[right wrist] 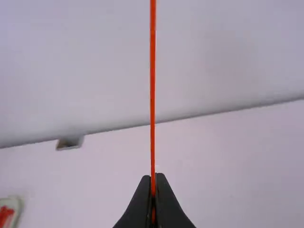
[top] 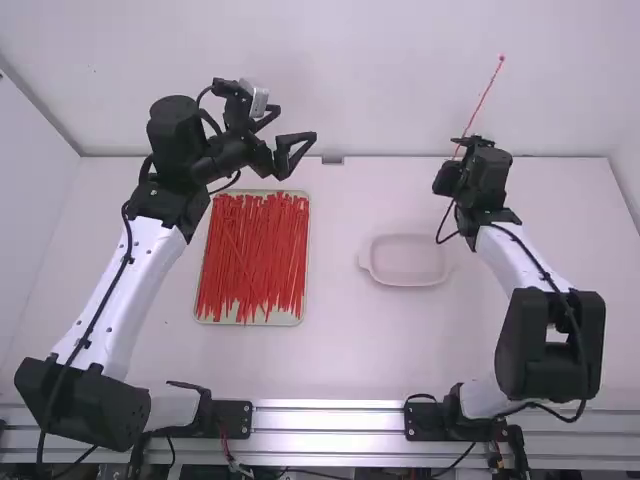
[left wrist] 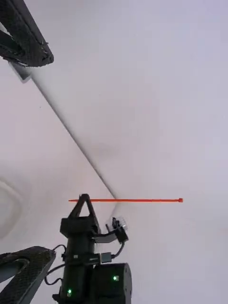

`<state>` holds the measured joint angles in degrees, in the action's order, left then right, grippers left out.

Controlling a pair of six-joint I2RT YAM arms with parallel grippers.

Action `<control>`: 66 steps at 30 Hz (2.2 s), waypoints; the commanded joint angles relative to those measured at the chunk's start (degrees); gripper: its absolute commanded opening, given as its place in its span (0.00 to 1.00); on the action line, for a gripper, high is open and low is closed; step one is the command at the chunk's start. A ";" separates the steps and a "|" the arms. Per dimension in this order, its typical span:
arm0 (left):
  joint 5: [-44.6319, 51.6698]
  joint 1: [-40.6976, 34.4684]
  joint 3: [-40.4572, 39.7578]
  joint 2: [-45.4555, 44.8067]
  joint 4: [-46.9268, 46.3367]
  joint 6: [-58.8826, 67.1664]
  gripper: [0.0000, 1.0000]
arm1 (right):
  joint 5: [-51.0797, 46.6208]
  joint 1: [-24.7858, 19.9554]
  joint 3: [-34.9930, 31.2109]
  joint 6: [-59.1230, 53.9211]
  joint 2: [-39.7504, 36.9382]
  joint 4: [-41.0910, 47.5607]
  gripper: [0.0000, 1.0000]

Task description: Fasten the cable tie

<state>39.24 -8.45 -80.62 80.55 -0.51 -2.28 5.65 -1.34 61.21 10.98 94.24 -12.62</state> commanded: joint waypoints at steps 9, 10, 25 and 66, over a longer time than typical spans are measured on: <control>0.33 0.20 0.07 0.02 0.61 -0.76 0.99 | -2.99 1.03 2.71 1.88 3.50 2.27 0.00; 0.33 0.20 0.07 0.02 0.85 -1.64 0.99 | -4.70 2.01 3.58 1.40 3.50 3.45 0.00; -1.88 0.42 0.07 -0.09 3.69 -8.00 0.99 | -41.03 23.82 21.55 -3.63 3.50 25.35 0.00; -4.42 1.20 0.07 -0.39 22.03 -37.03 0.40 | -84.08 54.66 22.08 -12.55 3.50 21.27 0.00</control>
<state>35.24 -6.70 -80.62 80.55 21.21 -37.82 -76.90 53.47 81.58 -1.30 97.60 9.08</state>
